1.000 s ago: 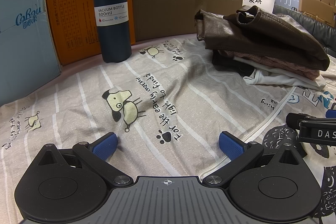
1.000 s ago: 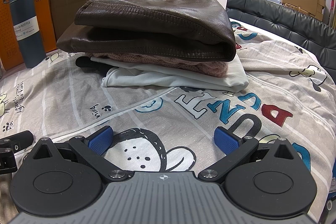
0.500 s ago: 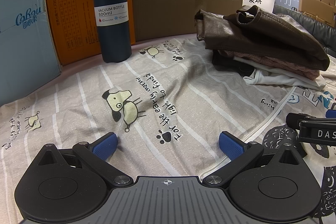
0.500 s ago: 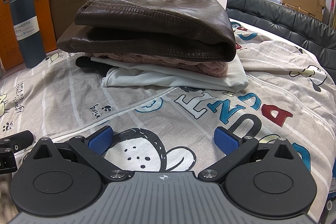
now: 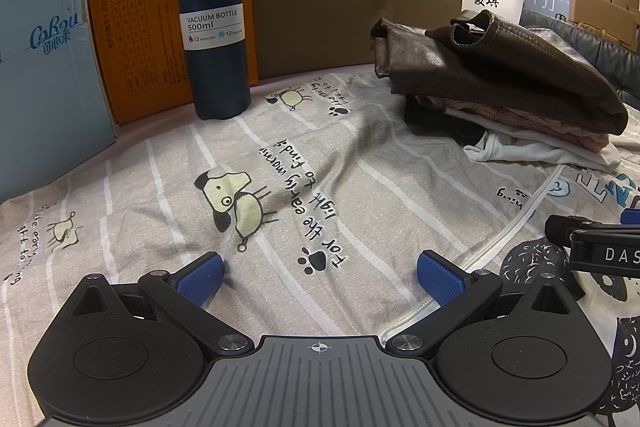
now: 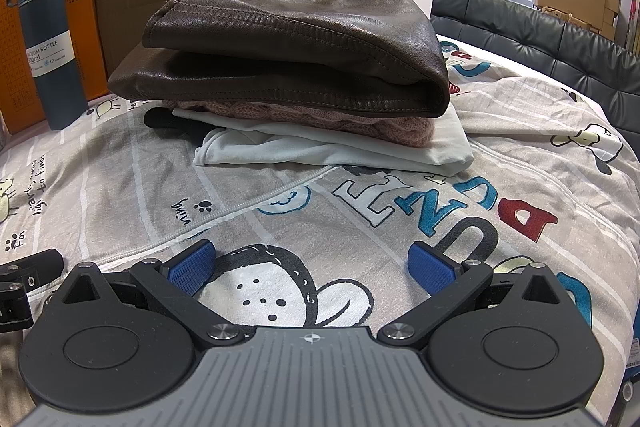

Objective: Fold clothes

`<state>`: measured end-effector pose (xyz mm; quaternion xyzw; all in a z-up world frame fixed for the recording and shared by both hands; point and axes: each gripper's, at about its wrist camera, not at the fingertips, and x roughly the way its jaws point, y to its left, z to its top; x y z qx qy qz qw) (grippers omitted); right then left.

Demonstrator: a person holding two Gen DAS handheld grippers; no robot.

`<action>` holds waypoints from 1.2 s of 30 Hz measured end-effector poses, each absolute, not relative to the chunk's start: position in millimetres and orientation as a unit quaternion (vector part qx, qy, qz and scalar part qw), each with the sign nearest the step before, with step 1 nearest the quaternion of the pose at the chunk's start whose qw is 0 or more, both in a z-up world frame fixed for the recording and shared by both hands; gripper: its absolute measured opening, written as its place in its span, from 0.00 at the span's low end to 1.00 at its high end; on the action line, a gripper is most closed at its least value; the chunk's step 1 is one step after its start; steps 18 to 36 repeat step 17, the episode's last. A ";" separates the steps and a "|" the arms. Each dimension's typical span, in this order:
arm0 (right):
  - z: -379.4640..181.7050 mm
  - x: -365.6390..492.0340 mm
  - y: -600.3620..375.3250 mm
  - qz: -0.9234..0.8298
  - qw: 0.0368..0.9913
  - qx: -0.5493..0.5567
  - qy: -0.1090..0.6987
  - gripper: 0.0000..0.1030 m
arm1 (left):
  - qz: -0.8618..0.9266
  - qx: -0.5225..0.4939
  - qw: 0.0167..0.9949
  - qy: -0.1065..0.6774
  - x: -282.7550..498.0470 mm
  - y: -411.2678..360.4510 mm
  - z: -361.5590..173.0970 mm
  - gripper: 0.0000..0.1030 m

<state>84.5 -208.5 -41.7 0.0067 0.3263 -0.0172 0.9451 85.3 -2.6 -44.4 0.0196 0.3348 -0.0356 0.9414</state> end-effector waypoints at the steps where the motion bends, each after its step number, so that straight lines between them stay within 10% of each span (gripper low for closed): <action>1: -41.8 84.5 -208.5 -0.017 0.945 0.007 0.326 1.00 | -0.035 0.020 0.941 0.335 85.3 -2.7 -44.4 1.00; 36: -41.7 85.0 -208.7 -0.017 0.945 0.007 0.327 1.00 | -0.036 0.017 0.941 0.335 85.8 -2.3 -44.0 1.00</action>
